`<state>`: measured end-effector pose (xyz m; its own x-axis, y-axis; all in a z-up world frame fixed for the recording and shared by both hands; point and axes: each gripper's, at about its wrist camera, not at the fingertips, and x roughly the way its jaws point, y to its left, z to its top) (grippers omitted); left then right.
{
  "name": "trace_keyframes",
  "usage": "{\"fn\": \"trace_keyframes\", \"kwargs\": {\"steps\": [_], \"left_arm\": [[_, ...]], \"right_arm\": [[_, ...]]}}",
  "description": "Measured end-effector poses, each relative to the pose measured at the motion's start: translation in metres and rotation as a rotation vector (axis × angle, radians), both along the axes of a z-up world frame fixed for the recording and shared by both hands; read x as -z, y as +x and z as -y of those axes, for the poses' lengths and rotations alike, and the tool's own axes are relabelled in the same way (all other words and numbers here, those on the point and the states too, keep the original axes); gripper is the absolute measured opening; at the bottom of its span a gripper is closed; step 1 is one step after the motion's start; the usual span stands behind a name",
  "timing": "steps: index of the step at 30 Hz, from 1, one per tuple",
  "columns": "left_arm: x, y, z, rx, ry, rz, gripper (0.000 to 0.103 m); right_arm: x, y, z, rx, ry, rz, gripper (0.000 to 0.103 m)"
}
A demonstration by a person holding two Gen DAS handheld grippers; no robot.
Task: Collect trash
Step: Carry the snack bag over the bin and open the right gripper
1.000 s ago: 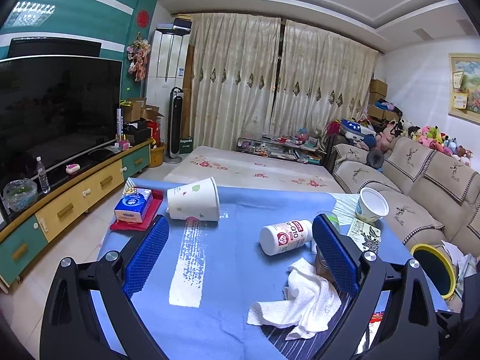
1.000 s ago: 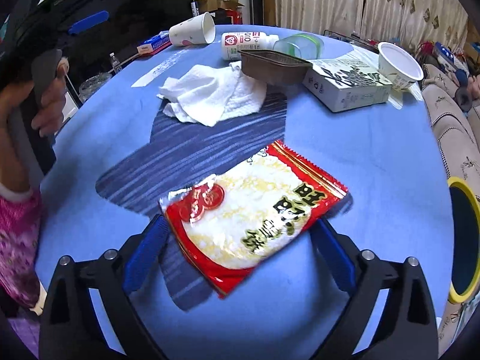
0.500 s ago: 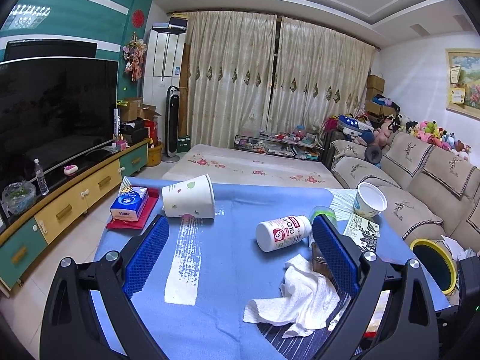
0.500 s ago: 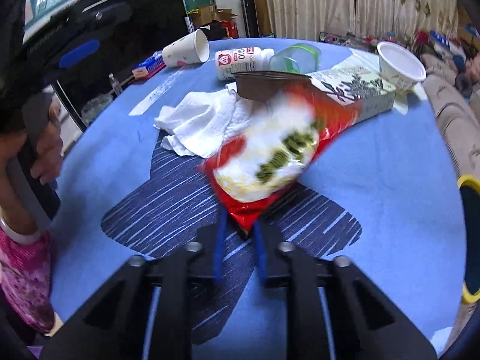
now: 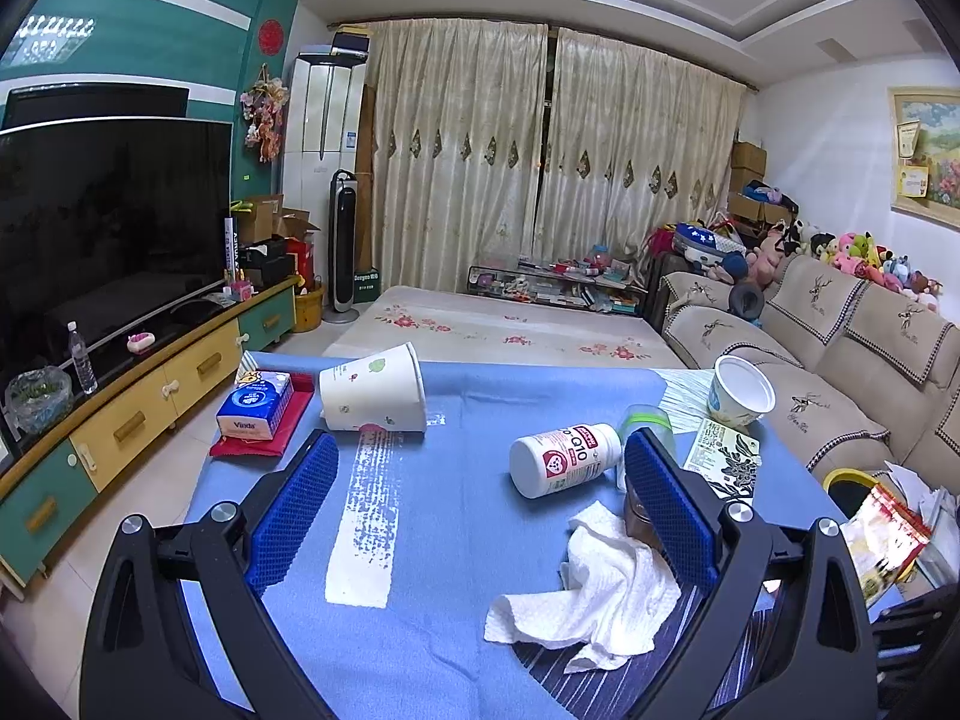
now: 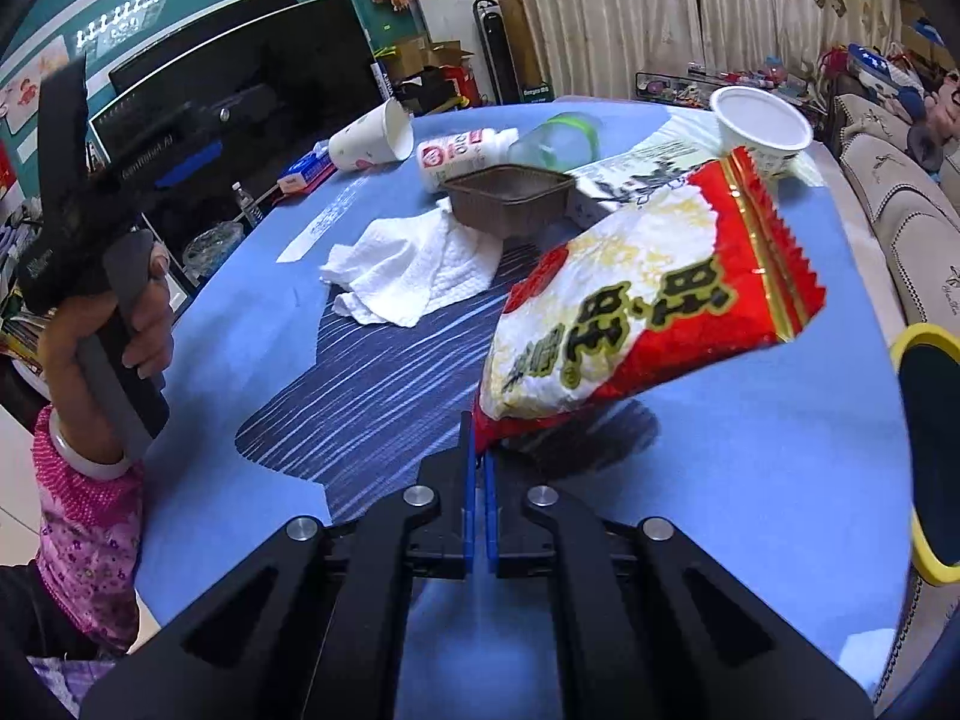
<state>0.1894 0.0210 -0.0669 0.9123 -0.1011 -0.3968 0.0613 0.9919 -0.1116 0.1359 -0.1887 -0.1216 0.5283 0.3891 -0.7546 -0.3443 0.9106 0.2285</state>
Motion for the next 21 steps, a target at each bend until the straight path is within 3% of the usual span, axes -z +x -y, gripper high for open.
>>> {"fn": "trace_keyframes", "kwargs": {"steps": [7,15,21], "left_arm": [[0.003,0.001,0.004,0.006,0.019,0.002,0.095],[0.009,0.006,0.007,0.014,0.031,-0.019,0.095],[0.014,0.011,0.012,0.016,0.046,-0.038,0.095]], "right_arm": [[-0.011,0.001,0.047,0.094,0.003,0.016,0.002],[-0.015,0.013,0.137,0.317,-0.007,0.043,0.002],[-0.003,0.027,0.194,0.453,-0.053,0.018,0.002]]}}
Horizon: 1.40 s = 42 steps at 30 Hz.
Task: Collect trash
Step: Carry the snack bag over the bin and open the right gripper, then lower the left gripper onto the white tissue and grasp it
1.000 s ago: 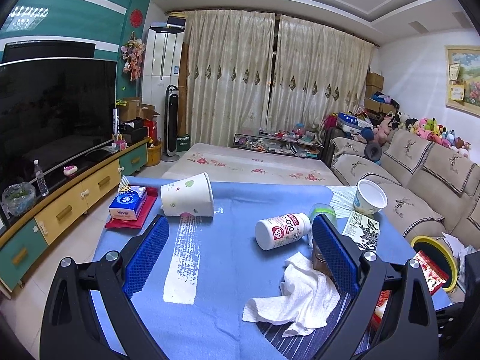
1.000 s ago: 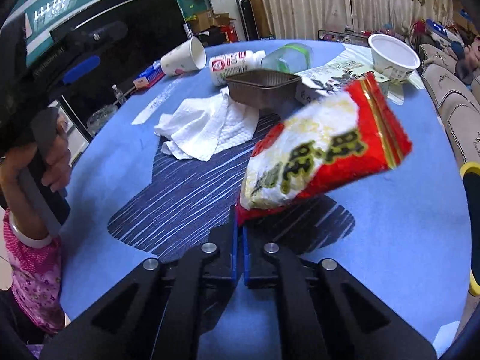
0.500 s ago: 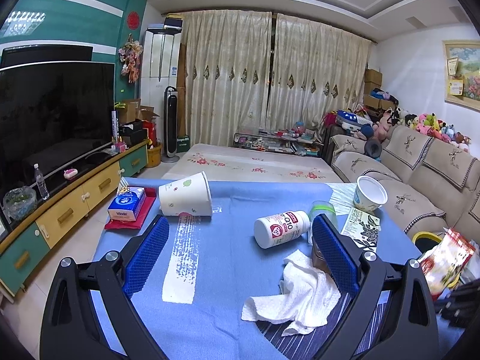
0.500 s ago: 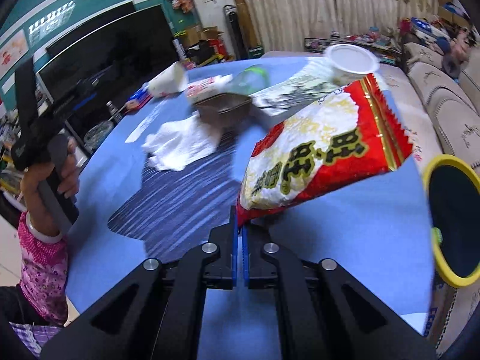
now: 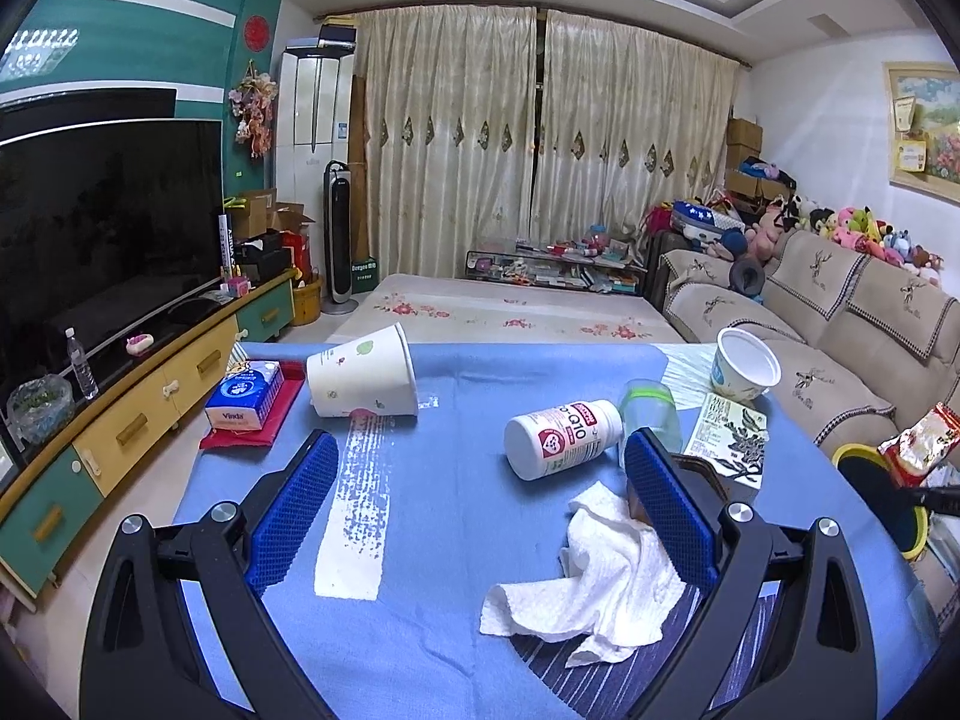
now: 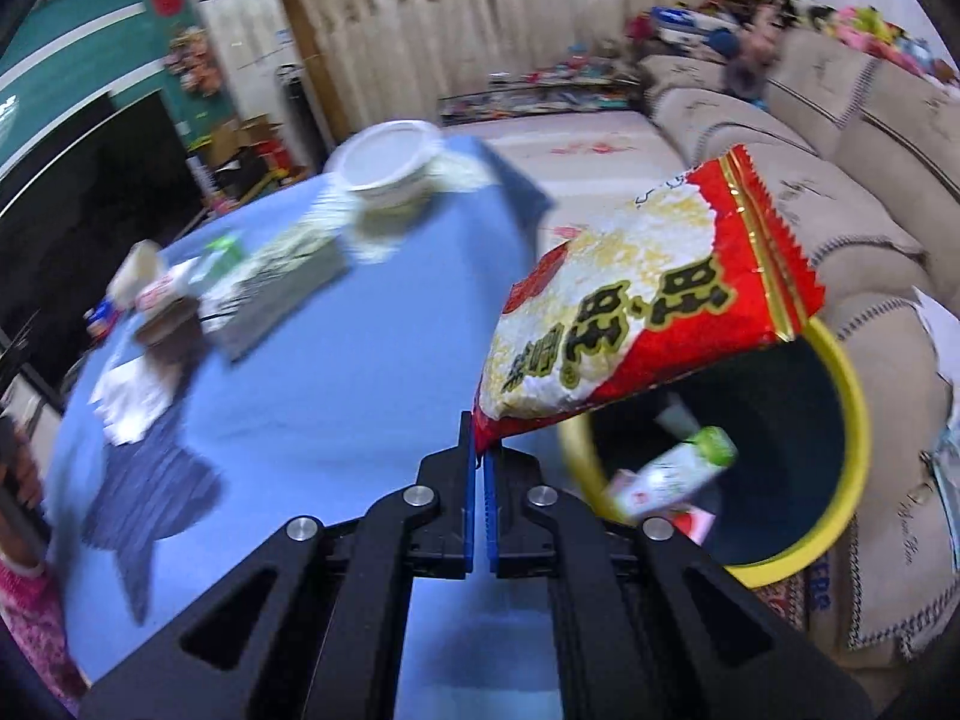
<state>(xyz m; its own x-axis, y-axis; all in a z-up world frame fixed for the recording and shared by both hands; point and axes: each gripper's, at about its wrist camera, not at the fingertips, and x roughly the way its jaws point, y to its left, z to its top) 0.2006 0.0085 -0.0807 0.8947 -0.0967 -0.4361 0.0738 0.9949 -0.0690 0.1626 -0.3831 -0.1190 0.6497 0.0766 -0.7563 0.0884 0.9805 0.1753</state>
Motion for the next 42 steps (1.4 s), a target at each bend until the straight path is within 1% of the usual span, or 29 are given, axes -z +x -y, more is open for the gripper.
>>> {"fn": "trace_keyframes", "kwargs": {"steps": [5,9,12,14,16,17,21,23,25,28,32,39,41,42], "left_arm": [[0.005,0.006,0.005,0.006,0.015,-0.020,0.095],[0.009,0.009,0.008,0.014,0.026,-0.029,0.095],[0.010,0.009,0.009,0.020,0.031,-0.031,0.095],[0.011,0.008,0.010,0.025,0.033,-0.029,0.095],[0.010,0.008,0.011,0.030,0.032,-0.027,0.095],[0.010,0.008,0.010,0.033,0.031,-0.027,0.095],[0.010,0.007,0.014,0.050,0.032,-0.026,0.095],[0.010,0.006,0.016,0.062,0.037,-0.026,0.095],[0.011,0.006,0.019,0.072,0.046,-0.028,0.095],[0.013,0.008,0.023,0.088,0.058,-0.042,0.095],[0.018,0.011,0.029,0.134,0.056,-0.088,0.095],[0.038,0.026,0.051,0.198,0.125,-0.199,0.095],[0.044,0.030,0.056,0.214,0.131,-0.223,0.095],[0.049,0.034,0.061,0.238,0.136,-0.253,0.095]], "right_arm": [[0.021,0.015,0.042,0.088,-0.006,-0.056,0.002],[0.036,0.026,0.061,0.126,-0.011,-0.095,0.003],[0.044,0.032,0.072,0.166,-0.010,-0.115,0.006],[0.048,0.033,0.079,0.197,-0.003,-0.122,0.012],[0.052,0.033,0.085,0.225,0.005,-0.128,0.031],[0.052,0.031,0.086,0.237,0.010,-0.125,0.033],[0.051,0.024,0.084,0.243,0.003,-0.123,0.033],[0.049,0.019,0.082,0.241,0.003,-0.115,0.036],[0.046,0.015,0.079,0.236,0.004,-0.106,0.041],[0.043,0.010,0.073,0.228,0.005,-0.092,0.042],[0.039,0.006,0.066,0.211,0.014,-0.079,0.044],[0.037,0.002,0.057,0.175,0.034,-0.063,0.046],[0.036,0.002,0.055,0.166,0.043,-0.057,0.047],[0.036,0.002,0.054,0.161,0.053,-0.050,0.048]]}}
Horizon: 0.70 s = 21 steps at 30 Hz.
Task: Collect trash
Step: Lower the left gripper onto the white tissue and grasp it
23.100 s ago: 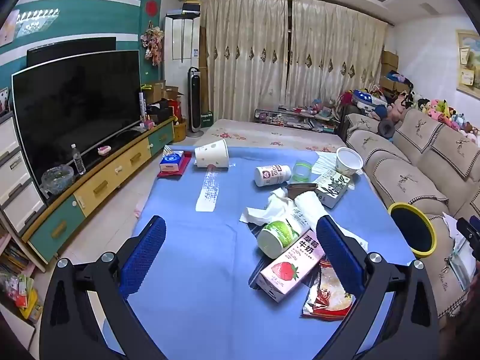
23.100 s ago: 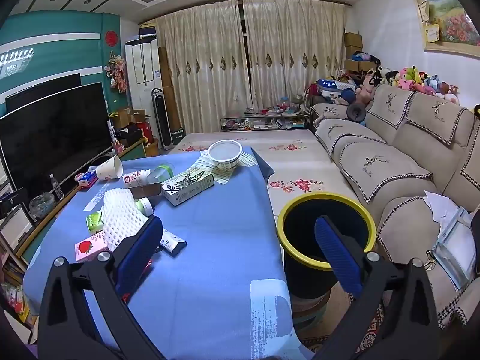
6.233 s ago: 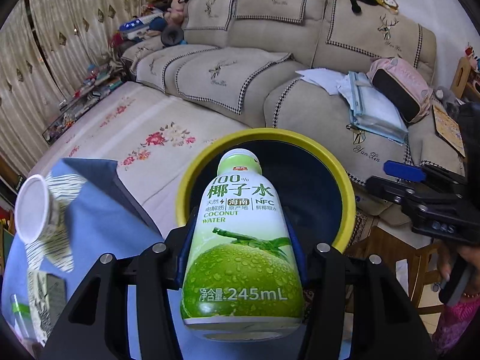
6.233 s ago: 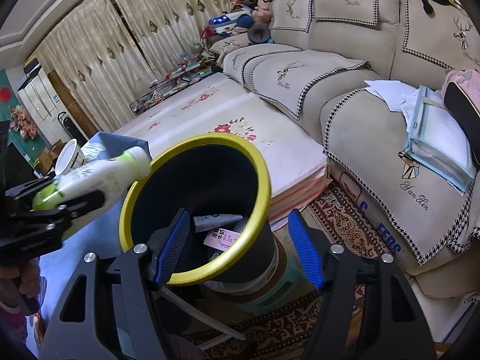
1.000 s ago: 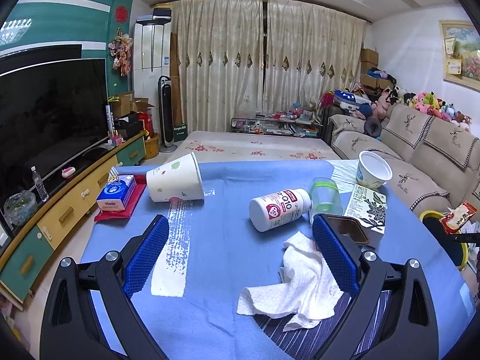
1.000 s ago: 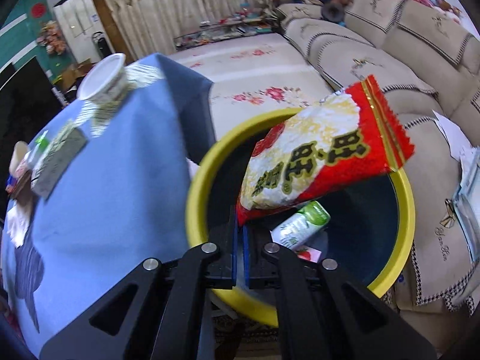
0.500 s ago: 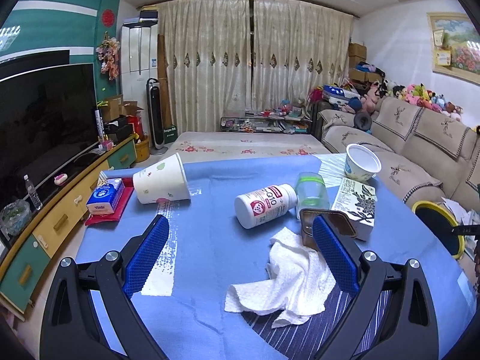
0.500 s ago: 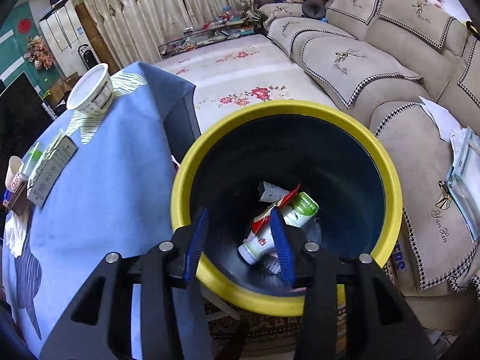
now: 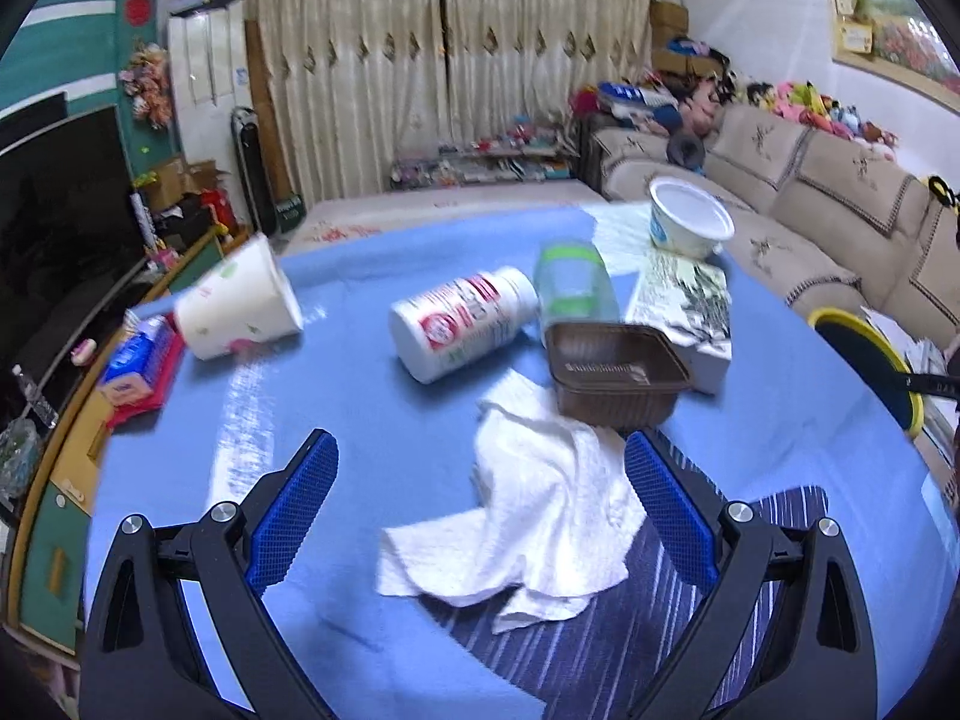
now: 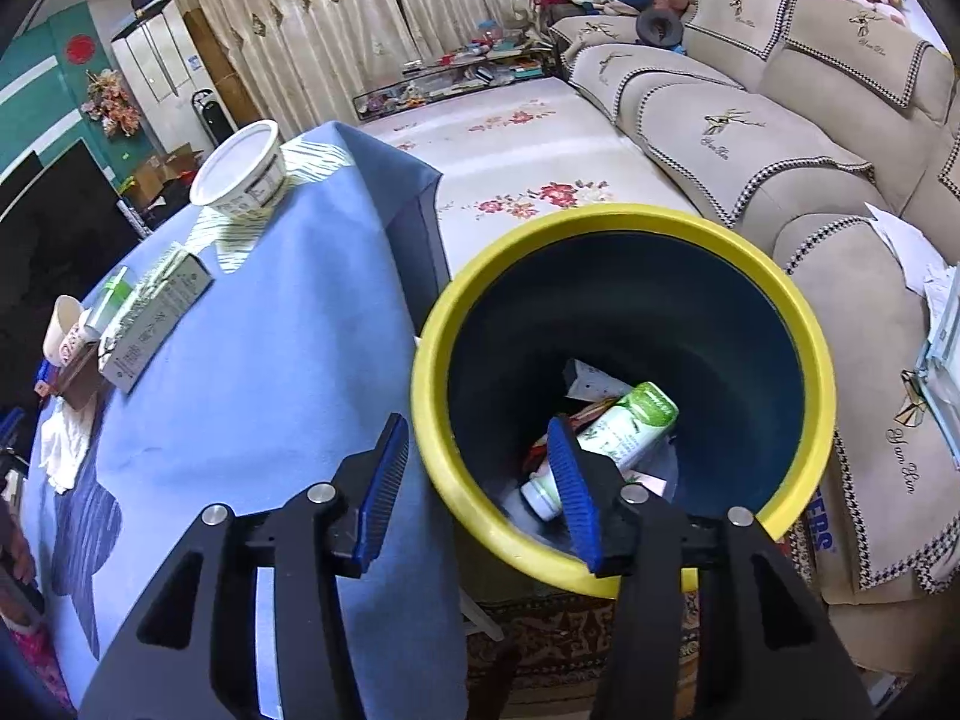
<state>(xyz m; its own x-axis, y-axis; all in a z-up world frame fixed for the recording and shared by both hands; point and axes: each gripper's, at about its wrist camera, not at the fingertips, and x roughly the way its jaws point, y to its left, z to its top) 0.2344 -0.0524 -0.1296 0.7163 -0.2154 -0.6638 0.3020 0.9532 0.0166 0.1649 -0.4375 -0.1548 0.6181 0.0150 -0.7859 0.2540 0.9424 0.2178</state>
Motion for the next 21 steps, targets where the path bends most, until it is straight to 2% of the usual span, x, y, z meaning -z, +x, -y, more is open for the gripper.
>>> {"fn": "trace_keyframes", "kwargs": {"steps": [5,11,13,19,21], "left_arm": [[0.020,0.011,0.016,0.021,0.067,-0.080,0.095],[0.032,0.026,0.021,0.019,0.039,-0.154,0.095],[0.037,0.031,0.022,0.018,0.030,-0.185,0.092],[0.039,0.030,0.030,0.041,0.053,-0.173,0.061],[0.037,0.028,0.030,0.037,0.052,-0.169,0.045]], "right_arm": [[0.000,0.003,-0.003,-0.018,0.021,0.007,0.049],[0.003,0.006,-0.001,-0.026,0.032,0.002,0.049],[0.005,0.006,-0.001,-0.028,0.036,0.000,0.049],[0.004,0.000,-0.003,-0.031,0.037,0.002,0.049],[0.005,-0.002,-0.002,-0.030,0.038,0.000,0.049]]}}
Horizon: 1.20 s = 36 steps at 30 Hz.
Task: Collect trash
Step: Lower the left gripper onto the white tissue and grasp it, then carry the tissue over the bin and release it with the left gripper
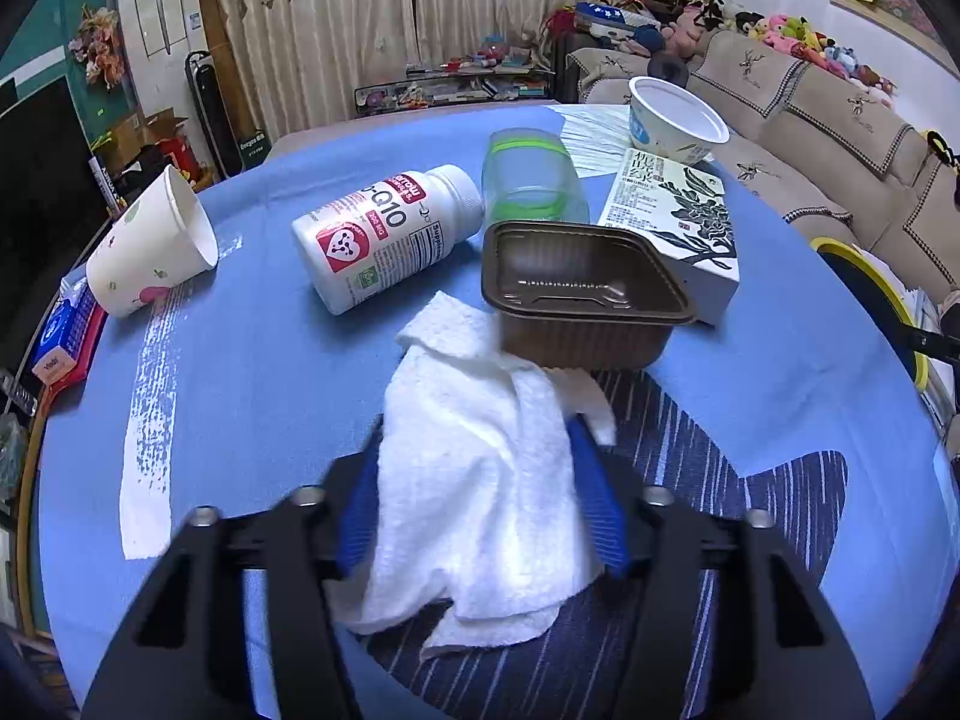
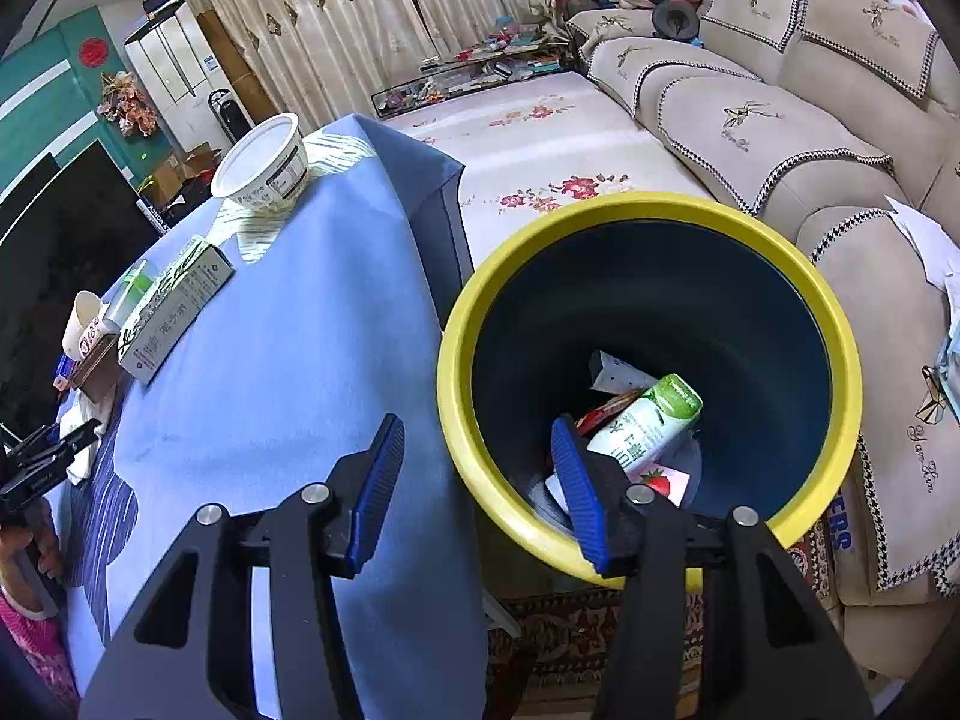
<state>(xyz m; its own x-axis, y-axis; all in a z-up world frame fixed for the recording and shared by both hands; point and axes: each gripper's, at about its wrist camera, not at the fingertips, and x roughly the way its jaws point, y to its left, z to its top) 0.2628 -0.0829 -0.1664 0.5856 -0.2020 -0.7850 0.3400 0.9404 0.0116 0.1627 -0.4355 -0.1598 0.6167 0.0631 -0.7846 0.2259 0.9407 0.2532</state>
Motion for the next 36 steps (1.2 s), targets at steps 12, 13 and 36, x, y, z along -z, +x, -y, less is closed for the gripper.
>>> {"fn": "trace_keyframes", "kwargs": {"steps": [12,13,36], "left_arm": [[-0.032,-0.021,-0.011,-0.028,0.014,0.042,0.015],[-0.036,-0.024,-0.014,-0.037,0.012,0.049,0.015],[-0.097,-0.066,0.185,0.367,-0.089,0.097,0.015]], "right_arm": [[-0.001,-0.010,0.004,0.006,0.008,0.007,0.049],[-0.001,-0.011,0.004,0.005,0.009,0.009,0.049],[-0.024,-0.066,0.058,0.168,-0.051,0.092,0.049]]}}
